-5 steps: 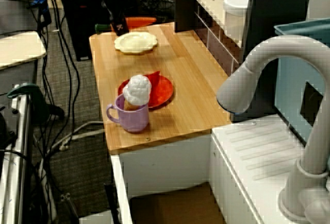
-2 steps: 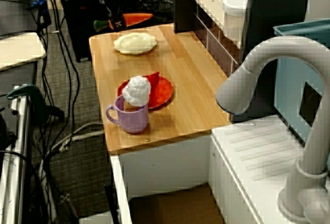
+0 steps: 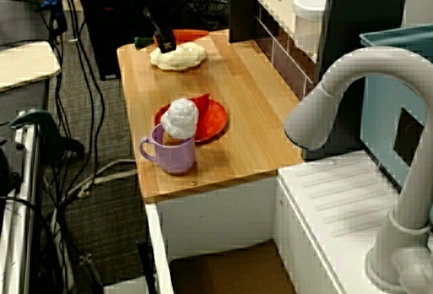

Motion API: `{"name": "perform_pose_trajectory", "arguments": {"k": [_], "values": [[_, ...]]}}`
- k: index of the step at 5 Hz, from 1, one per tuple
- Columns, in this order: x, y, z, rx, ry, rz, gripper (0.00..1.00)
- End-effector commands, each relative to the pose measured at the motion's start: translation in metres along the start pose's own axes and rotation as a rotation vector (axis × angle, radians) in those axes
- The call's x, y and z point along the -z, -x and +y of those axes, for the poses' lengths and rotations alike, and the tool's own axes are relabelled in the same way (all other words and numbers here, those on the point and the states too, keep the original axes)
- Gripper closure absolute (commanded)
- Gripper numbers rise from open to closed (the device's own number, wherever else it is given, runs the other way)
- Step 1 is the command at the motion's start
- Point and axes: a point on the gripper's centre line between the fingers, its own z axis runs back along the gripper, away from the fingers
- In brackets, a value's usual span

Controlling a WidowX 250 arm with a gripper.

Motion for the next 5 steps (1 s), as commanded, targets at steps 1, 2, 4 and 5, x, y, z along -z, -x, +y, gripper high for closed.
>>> {"name": "perform_pose_trajectory", "arguments": {"k": [1,2,4,5], "values": [[0.006,-0.009,0.004,0.018,-0.037,0.029,0.00],[0.007,-0.010,0.002,0.030,-0.025,0.034,0.00],[0.002,-0.015,0.000,0.018,0.020,0.040,0.00],[-0.014,-0.023,-0.008,0.057,0.095,0.010,0.00]]}}
